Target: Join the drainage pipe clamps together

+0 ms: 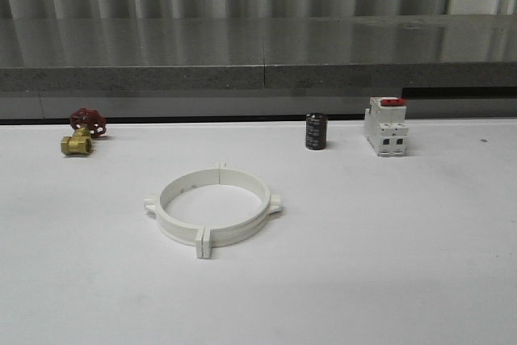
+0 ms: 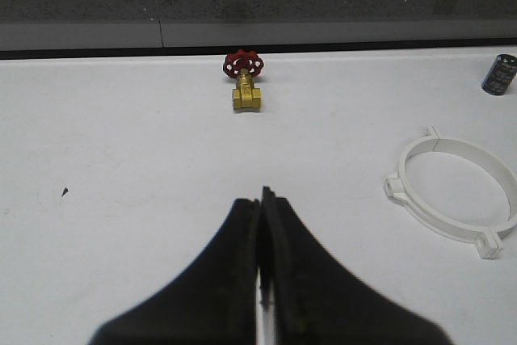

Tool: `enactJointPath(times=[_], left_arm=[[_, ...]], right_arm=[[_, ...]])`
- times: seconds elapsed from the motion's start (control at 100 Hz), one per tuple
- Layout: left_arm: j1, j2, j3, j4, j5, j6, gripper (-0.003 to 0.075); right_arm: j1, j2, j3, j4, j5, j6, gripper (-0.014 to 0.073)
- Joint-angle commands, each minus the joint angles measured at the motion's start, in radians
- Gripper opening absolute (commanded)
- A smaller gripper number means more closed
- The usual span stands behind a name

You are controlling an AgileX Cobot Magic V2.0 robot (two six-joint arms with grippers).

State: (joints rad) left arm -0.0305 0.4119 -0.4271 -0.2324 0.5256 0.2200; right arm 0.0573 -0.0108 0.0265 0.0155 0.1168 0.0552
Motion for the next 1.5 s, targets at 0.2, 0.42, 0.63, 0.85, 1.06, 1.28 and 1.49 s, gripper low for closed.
enactJointPath(times=[0.2, 0.42, 0.63, 0.85, 1.06, 1.28, 1.49], left_arm=[[0.000, 0.001, 0.024, -0.008, -0.197, -0.001, -0.0021], [-0.066, -0.093, 0.171, 0.128, -0.421, -0.107, -0.0021], [-0.080, -0.218, 0.313, 0.164, -0.473, -0.170, -0.0021], [-0.077, -0.334, 0.395, 0.278, -0.474, -0.304, -0.0021], [-0.077, -0.408, 0.450, 0.279, -0.474, -0.313, -0.0021], [-0.050, -0.443, 0.472, 0.282, -0.493, -0.329, -0.0021], [-0.034, -0.443, 0.472, 0.284, -0.502, -0.329, -0.0021]], right_arm=[[-0.008, -0.018, -0.016, -0.003, -0.078, 0.000, -0.0067], [-0.008, -0.018, -0.016, -0.003, -0.078, 0.000, -0.0067], [-0.008, -0.018, -0.016, -0.003, -0.078, 0.000, -0.0067], [-0.008, -0.018, -0.016, -0.003, -0.078, 0.000, -0.0067], [-0.008, -0.018, -0.016, -0.003, -0.078, 0.000, -0.0067], [-0.008, -0.018, -0.016, -0.003, -0.078, 0.000, -0.0067], [-0.008, -0.018, -0.016, -0.003, -0.078, 0.000, -0.0067]])
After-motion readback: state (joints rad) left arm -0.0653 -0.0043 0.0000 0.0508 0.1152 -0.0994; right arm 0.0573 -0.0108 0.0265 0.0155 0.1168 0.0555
